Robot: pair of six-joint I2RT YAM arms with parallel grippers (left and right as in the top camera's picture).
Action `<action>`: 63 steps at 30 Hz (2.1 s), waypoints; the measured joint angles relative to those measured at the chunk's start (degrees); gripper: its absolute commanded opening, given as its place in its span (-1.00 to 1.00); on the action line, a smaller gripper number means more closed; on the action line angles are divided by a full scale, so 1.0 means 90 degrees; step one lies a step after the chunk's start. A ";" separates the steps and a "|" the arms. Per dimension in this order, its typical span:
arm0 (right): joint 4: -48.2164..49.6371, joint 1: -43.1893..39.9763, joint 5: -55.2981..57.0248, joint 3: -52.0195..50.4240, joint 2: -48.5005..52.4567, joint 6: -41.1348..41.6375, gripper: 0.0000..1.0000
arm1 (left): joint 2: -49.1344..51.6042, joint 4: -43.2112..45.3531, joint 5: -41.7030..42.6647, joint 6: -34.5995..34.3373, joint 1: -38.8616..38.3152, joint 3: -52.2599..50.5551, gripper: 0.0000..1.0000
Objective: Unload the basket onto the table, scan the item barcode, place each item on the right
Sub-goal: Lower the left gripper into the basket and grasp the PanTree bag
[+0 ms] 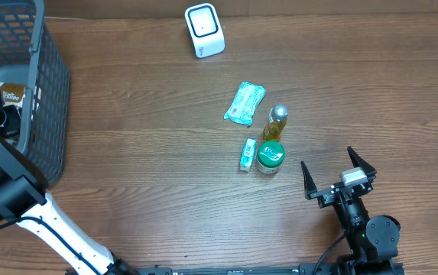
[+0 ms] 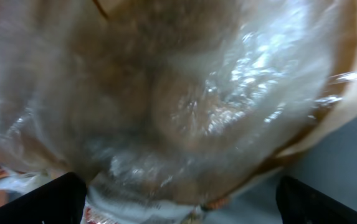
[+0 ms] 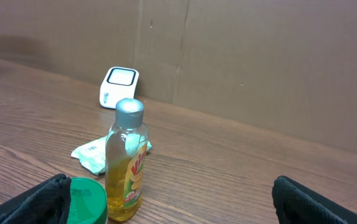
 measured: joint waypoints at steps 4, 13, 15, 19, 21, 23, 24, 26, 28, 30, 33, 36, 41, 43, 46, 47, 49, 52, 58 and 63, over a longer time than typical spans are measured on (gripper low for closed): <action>0.0000 0.0000 -0.0002 0.0000 0.0000 0.0000 1.00 | 0.0015 -0.0151 0.0342 0.0029 0.0041 0.0022 0.66; -0.0002 0.0000 0.0000 0.0000 0.0000 0.0000 1.00 | -0.0032 -0.0821 0.1671 -0.0707 0.0002 0.0087 1.00; 0.0000 0.0000 0.0000 0.0000 0.0000 0.0000 1.00 | -0.0029 -0.0903 0.1860 -0.0804 -0.0036 0.0117 1.00; 0.0000 0.0000 0.0000 0.0000 0.0000 -0.0002 1.00 | -0.0029 -0.1008 0.1979 -0.0874 -0.0112 0.0508 0.99; -0.0002 0.0000 0.0000 0.0000 0.0000 0.0000 1.00 | -0.0029 -0.0993 0.2006 -0.0899 -0.0141 0.0835 0.99; 0.0000 0.0000 0.0000 0.0000 0.0000 0.0000 1.00 | -0.0029 -0.0916 0.2030 -0.0911 -0.0153 0.1124 0.99; -0.0002 0.0000 0.0000 0.0000 0.0000 0.0000 1.00 | -0.0029 -0.0869 0.2040 -0.0923 -0.0153 0.1212 0.99; 0.0000 0.0000 0.0000 0.0000 0.0000 -0.0002 1.00 | -0.0029 -0.0767 0.2042 -0.0950 -0.0151 0.1304 1.00; -0.0002 0.0000 0.0000 0.0000 0.0000 0.0000 1.00 | -0.0029 -0.0665 0.2004 -0.0954 -0.0151 0.1314 1.00; -0.0002 0.0000 -0.0002 0.0000 0.0000 0.0000 1.00 | -0.0029 -0.0500 0.1921 -0.0942 -0.0153 0.1302 0.99; -0.0005 0.0000 -0.0002 0.0000 0.0000 0.0000 1.00 | -0.0029 -0.0124 0.1826 -0.0801 -0.0185 0.1154 0.99; -0.0002 0.0000 0.0000 0.0000 0.0000 -0.0002 1.00 | -0.0029 0.0362 0.1766 -0.0644 -0.0245 0.0733 0.99; -0.0002 0.0000 0.0000 0.0000 0.0000 0.0000 1.00 | -0.0131 0.1069 0.1350 -0.0481 -0.0364 0.0012 0.99; -0.0002 0.0000 0.0000 0.0000 0.0000 -0.0002 1.00 | -0.0199 0.1343 0.1175 -0.0440 -0.0401 -0.0238 0.99; -0.0002 0.0000 0.0000 0.0000 0.0000 0.0000 1.00 | -0.0306 0.1664 0.1010 -0.0398 -0.0401 -0.0551 1.00; 0.0000 0.0000 -0.0002 0.0000 0.0000 0.0000 1.00 | -0.0342 0.1736 0.0959 -0.0367 -0.0396 -0.0648 1.00; 0.0000 -0.0002 0.0002 0.0000 0.0000 -0.0002 1.00 | -0.0401 0.1853 0.0855 -0.0333 -0.0396 -0.0823 0.99; -0.0002 0.0000 0.0000 0.0000 0.0000 0.0000 1.00 | -0.0425 0.1853 0.0765 -0.0316 -0.0389 -0.1013 0.99; -0.0002 0.0000 0.0000 0.0000 0.0000 0.0002 1.00 | -0.0408 0.1707 0.0823 -0.0338 -0.0372 -0.1117 0.98; 0.0000 0.0000 0.0000 0.0000 0.0000 0.0000 1.00 | -0.0408 0.1622 0.0821 -0.0333 -0.0372 -0.1120 0.40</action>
